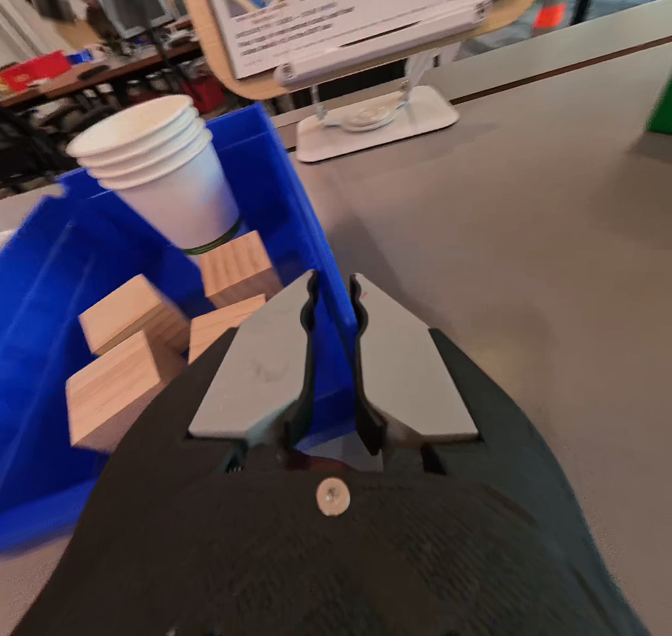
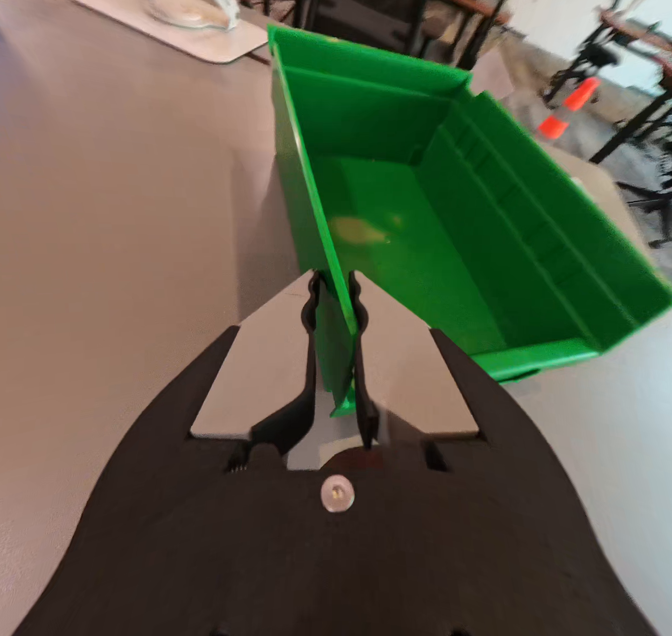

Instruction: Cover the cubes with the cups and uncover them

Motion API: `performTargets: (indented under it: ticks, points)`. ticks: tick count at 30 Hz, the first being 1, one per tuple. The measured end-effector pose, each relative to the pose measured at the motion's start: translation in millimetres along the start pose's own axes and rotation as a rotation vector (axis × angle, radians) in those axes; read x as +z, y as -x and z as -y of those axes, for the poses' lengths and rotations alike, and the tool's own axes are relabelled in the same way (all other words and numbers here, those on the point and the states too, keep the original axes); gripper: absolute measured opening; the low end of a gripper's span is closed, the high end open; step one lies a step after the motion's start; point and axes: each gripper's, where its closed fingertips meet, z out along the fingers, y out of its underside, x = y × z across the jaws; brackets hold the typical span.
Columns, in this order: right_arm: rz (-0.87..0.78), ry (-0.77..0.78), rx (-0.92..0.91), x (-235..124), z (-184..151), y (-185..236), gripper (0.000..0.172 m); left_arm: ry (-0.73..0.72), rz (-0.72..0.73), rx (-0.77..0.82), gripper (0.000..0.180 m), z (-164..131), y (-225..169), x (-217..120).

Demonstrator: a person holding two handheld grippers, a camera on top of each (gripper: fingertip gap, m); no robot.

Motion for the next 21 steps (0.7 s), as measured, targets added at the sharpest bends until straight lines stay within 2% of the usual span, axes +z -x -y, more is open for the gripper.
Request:
performTargets:
  ticks: [1, 3, 6, 9, 11, 16, 17, 18, 19, 20, 21]
  points:
    - [0.044, 0.005, 0.007, 3.4, -2.7, 3.0, 0.009, 0.005, 0.064, 0.015, 0.005, -3.3, 14.8, -3.4]
    - [0.102, 0.001, 0.068, 3.2, -3.5, 4.5, 0.003, -0.026, 0.1, 0.019, 0.002, -11.2, 38.5, -12.3]
    - [-0.016, 0.007, 0.029, 1.9, -7.0, -6.2, 0.006, -0.025, 0.086, -0.031, 0.003, -21.3, 60.7, -27.0]
    - [-0.133, 0.02, -0.031, 3.8, -5.9, -9.1, 0.003, -0.017, 0.1, -0.034, 0.003, -25.6, 69.7, -33.0]
    - [-0.178, 0.033, -0.006, 6.7, -5.8, -12.9, 0.006, -0.015, 0.109, -0.033, 0.003, -26.3, 72.0, -33.2]
    - [-0.1, 0.053, 0.03, 14.8, -6.9, -14.4, 0.016, -0.013, 0.082, -0.029, 0.004, -25.4, 76.6, -26.0]
    - [-0.098, 0.064, 0.037, 12.5, -7.2, -16.5, 0.019, 0.011, 0.073, -0.051, 0.008, -26.8, 79.5, -24.8]
    - [-0.109, 0.051, 0.042, 6.8, -3.7, -19.7, 0.026, 0.029, 0.07, -0.077, 0.02, -26.4, 82.0, -26.5]
    - [-0.117, 0.004, 0.046, -2.6, 5.4, -21.4, 0.031, 0.022, 0.043, -0.095, 0.04, -21.6, 78.8, -32.2]
    - [-0.11, -0.068, 0.053, -14.3, 19.2, -19.6, 0.037, -0.008, 0.003, -0.11, 0.051, -12.0, 70.3, -40.8]
    - [-0.078, -0.142, 0.057, -25.1, 34.7, -13.1, 0.053, -0.053, -0.054, -0.112, 0.051, 1.3, 56.1, -49.9]
